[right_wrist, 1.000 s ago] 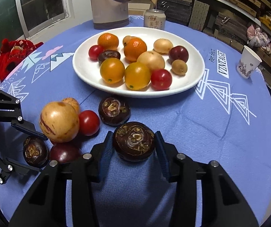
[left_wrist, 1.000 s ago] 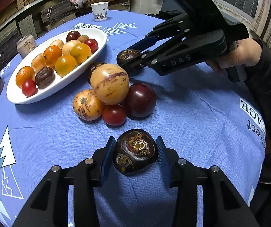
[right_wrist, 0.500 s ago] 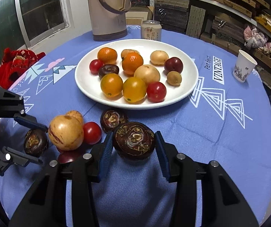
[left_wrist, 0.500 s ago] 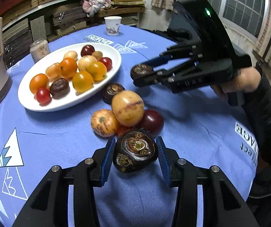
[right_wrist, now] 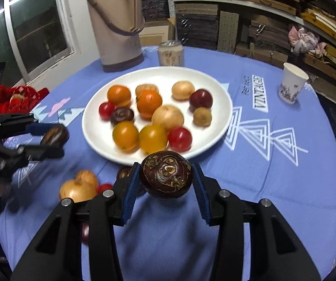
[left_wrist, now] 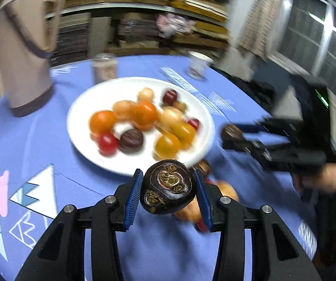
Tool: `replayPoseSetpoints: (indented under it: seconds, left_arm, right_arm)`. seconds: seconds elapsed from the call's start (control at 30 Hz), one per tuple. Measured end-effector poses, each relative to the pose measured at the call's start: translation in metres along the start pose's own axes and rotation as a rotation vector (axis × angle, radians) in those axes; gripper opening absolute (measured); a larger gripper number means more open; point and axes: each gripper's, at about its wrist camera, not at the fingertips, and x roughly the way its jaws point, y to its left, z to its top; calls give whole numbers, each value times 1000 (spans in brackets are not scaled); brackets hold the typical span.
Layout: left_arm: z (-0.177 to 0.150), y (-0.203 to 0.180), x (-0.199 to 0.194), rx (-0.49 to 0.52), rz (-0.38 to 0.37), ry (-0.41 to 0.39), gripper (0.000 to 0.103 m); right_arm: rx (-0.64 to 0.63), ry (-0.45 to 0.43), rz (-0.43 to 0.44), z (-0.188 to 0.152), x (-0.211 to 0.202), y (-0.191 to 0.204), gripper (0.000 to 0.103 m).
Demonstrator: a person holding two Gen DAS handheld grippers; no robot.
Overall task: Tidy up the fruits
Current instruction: 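Carry both dark brown fruits over the white plate and release them, then withdraw both open tools from the plate toward the remaining fruits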
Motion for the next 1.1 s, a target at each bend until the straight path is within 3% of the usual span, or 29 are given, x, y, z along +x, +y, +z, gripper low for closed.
replayPoseSetpoints:
  seconds: [0.17, 0.3, 0.53, 0.63, 0.73, 0.97, 1.1]
  left_arm:
    - [25, 18, 12, -123, 111, -31, 44]
    - [32, 30, 28, -189, 199, -12, 44]
    - [34, 44, 37, -266, 242, 0, 46]
    - [32, 47, 30, -299, 268, -30, 70]
    - [32, 49, 22, -314, 277, -48, 72]
    - [28, 45, 14, -322, 265, -41, 76]
    - [19, 44, 8, -326, 284, -49, 84]
  right_arm:
    - [-4, -30, -54, 27, 8, 8, 43]
    - [15, -48, -114, 47, 27, 12, 43]
    - [76, -34, -164, 65, 59, 0, 44]
    - [90, -54, -155, 65, 57, -4, 53]
    - [101, -77, -144, 64, 47, -6, 54]
    - [63, -95, -138, 46, 16, -2, 68]
    - [57, -98, -109, 28, 0, -4, 74]
